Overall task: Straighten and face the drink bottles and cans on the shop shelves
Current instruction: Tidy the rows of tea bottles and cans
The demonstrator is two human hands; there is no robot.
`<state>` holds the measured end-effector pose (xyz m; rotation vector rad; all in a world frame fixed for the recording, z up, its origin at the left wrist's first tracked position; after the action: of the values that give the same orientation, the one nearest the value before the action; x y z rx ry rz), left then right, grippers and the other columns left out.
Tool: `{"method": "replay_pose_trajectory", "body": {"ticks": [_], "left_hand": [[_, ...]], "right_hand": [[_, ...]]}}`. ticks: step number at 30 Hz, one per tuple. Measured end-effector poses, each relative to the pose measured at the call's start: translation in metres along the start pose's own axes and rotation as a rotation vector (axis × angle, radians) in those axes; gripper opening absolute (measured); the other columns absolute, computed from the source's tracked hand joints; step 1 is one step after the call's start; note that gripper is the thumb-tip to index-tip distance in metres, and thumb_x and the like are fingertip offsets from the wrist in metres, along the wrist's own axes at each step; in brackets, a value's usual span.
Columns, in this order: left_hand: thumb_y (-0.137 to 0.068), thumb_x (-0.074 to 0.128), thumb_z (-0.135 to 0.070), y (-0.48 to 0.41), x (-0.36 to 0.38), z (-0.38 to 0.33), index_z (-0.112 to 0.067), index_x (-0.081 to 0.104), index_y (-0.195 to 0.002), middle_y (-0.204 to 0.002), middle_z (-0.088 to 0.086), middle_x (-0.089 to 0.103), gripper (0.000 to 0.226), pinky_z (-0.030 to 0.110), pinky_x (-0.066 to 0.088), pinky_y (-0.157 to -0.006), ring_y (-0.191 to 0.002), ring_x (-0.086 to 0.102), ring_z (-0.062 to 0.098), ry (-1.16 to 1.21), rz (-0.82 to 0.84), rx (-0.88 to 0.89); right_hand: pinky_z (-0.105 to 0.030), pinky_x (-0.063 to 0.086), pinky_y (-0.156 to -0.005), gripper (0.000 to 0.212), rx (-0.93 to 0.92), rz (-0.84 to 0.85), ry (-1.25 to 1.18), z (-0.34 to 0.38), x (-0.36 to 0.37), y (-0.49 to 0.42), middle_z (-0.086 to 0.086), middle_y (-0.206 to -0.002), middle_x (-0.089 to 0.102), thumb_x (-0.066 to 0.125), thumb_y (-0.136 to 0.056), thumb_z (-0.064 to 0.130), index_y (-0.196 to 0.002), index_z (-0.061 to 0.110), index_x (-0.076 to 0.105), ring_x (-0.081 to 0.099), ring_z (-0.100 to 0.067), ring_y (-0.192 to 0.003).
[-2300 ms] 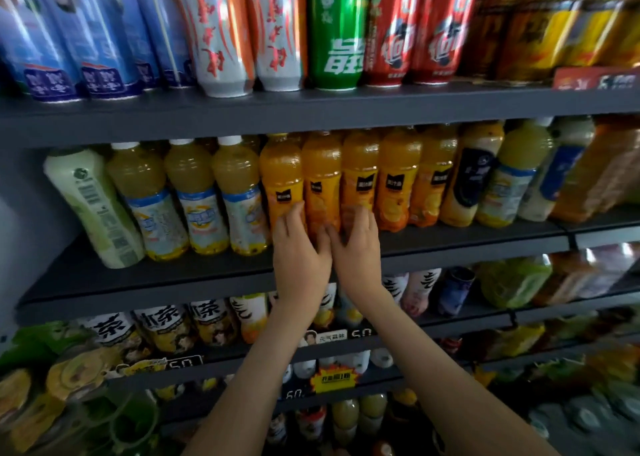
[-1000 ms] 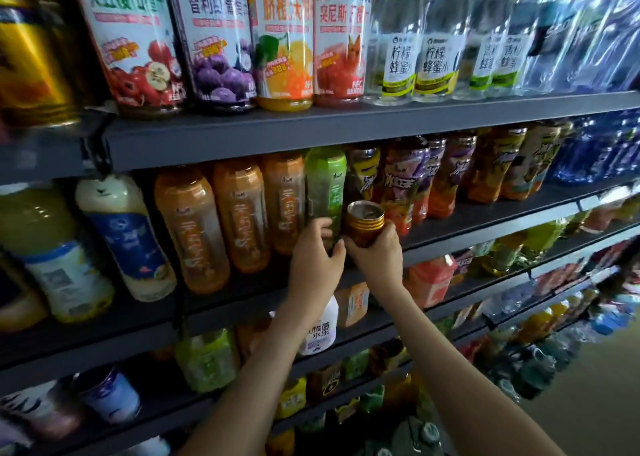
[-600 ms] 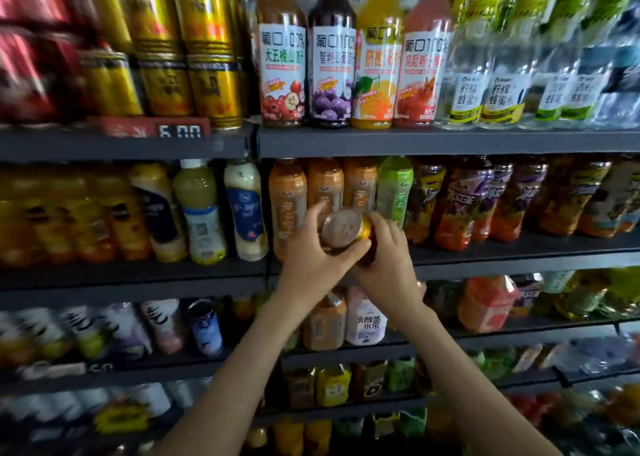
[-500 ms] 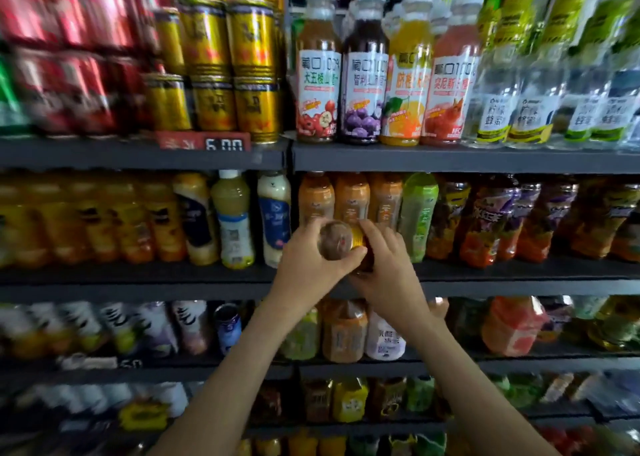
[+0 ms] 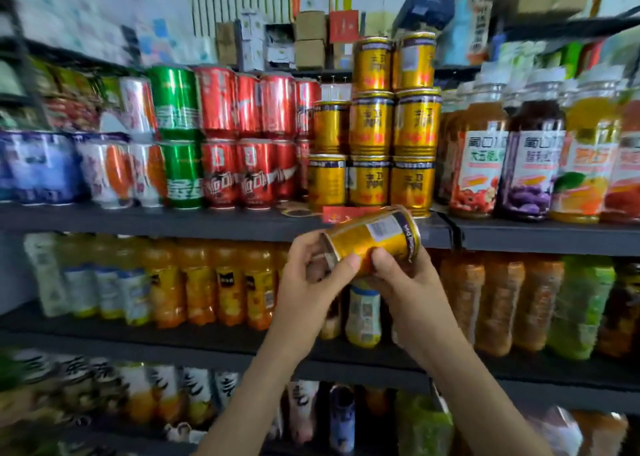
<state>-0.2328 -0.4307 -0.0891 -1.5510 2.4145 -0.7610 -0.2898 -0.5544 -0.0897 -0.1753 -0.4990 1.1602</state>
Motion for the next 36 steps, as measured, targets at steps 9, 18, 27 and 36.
{"method": "replay_pose_trajectory", "body": {"ticks": [9,18,27,36], "left_hand": [[-0.077,0.076,-0.029,-0.109,-0.082,-0.063,-0.04,0.05,-0.112,-0.097,-0.033,0.06,0.045,0.002,0.04,-0.08,-0.095,0.056,-0.017,-0.493,0.251,0.316],[-0.078,0.072,-0.035,-0.203,-0.052,-0.081,-0.021,0.06,-0.113,-0.102,-0.008,0.068,0.04,0.015,0.048,-0.073,-0.092,0.063,0.006,-0.478,0.209,0.324],[-0.077,0.074,-0.044,-0.231,-0.045,-0.06,-0.018,0.062,-0.112,-0.103,-0.006,0.067,0.046,0.016,0.046,-0.068,-0.091,0.063,0.008,-0.508,0.207,0.211],[-0.078,0.072,-0.046,-0.223,-0.04,-0.057,-0.018,0.051,-0.122,-0.114,-0.004,0.061,0.056,0.019,0.042,-0.072,-0.097,0.057,0.01,-0.499,0.228,0.16]], "right_hand": [[-0.038,0.053,-0.091,0.061,-0.416,-0.234,0.37,0.042,0.103,-0.08,0.006,-0.111,0.067,0.085,-0.067,0.03,-0.12,0.027,0.054,0.064,-0.009,-0.104],[-0.032,0.054,-0.088,0.042,-0.472,-0.32,0.737,0.086,0.116,-0.141,0.007,-0.112,0.067,0.067,-0.086,0.027,-0.126,0.018,0.057,0.063,-0.01,-0.104],[-0.005,0.041,-0.068,0.034,-0.48,-0.476,0.933,0.068,0.092,-0.14,0.009,-0.102,0.058,0.062,-0.09,0.017,-0.123,0.015,0.052,0.053,0.002,-0.087],[-0.019,0.046,-0.086,0.042,-0.487,-0.418,1.062,0.044,0.089,-0.143,0.002,-0.114,0.057,0.068,-0.086,0.018,-0.124,0.015,0.051,0.052,-0.009,-0.101]]}}
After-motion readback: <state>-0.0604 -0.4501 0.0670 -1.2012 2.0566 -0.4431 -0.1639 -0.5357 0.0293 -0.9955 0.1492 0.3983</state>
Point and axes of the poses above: each hand's wrist, its own y-axis away from the middle knuckle, its own x-axis out of the palm, z = x × y, the point moved 4 cm from there along -y, towards the middle knuckle
